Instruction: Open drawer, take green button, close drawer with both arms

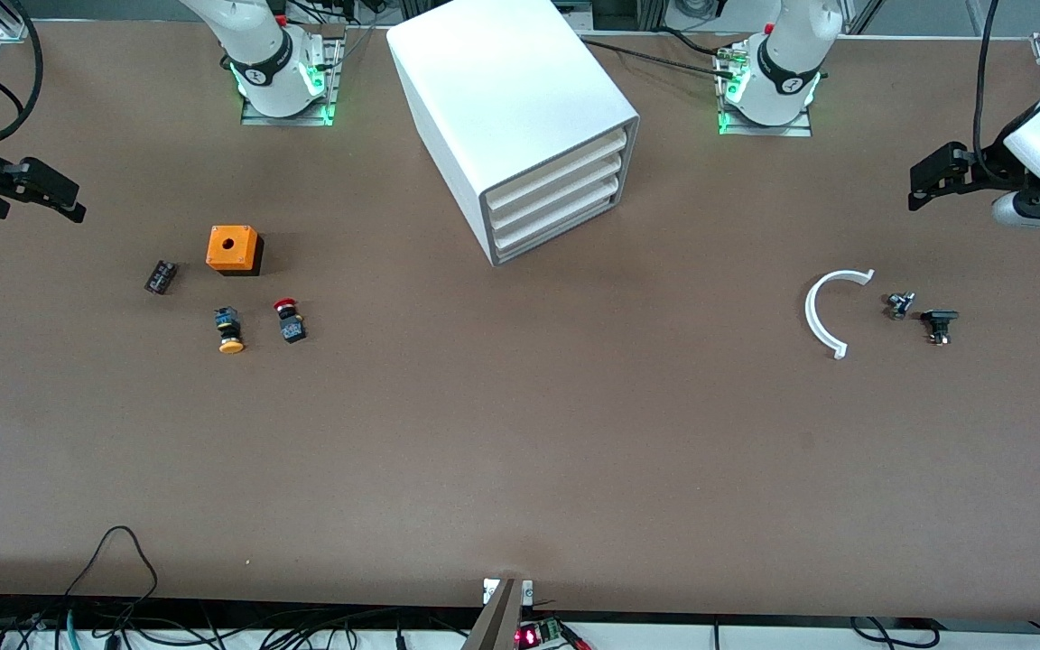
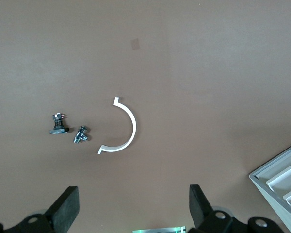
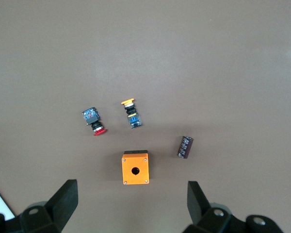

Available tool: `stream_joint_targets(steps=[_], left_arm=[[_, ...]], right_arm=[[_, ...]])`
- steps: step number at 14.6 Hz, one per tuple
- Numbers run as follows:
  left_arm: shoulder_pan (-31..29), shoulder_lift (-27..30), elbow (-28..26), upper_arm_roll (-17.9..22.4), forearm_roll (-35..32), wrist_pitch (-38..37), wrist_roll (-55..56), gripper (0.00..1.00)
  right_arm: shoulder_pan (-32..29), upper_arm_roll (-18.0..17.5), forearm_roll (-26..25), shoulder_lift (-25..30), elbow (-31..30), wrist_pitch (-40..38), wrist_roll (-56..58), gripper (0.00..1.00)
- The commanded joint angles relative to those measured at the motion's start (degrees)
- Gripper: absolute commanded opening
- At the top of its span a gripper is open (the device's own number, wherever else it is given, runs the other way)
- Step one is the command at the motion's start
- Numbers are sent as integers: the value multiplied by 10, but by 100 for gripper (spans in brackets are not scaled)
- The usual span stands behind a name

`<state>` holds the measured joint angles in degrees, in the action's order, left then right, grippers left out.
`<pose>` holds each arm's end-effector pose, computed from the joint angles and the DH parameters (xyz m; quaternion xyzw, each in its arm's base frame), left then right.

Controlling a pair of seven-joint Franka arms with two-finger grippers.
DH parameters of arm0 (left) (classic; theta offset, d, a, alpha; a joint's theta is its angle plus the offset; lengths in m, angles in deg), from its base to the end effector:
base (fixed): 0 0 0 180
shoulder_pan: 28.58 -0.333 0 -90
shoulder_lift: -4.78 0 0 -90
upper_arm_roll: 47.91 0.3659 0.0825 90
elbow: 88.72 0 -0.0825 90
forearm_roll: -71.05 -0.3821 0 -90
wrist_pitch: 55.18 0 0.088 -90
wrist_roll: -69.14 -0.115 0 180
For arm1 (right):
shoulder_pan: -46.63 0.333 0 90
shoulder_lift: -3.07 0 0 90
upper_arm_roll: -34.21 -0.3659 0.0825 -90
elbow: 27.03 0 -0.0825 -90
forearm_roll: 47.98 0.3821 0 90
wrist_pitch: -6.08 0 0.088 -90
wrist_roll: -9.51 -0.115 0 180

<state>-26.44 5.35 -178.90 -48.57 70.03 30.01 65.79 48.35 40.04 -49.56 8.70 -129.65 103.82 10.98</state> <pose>0.5387 -0.0242 0.6634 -0.9978 0.0532 0.0386 0.0088 0.5234 -0.0431 0.6265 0.9997 -0.0211 0.0059 0.0090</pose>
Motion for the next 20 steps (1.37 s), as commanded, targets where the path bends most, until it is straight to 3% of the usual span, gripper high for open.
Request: stream_joint_targets(steps=[1,20], left_arm=[[-3,4,3,0,6,-6,-14,100],[-4,-14,30,-1,39,-7,-8,100]], right_arm=[[2,1,2,-4,19,-12,8,100],[0,2,0,-6,24,-13,13,100]])
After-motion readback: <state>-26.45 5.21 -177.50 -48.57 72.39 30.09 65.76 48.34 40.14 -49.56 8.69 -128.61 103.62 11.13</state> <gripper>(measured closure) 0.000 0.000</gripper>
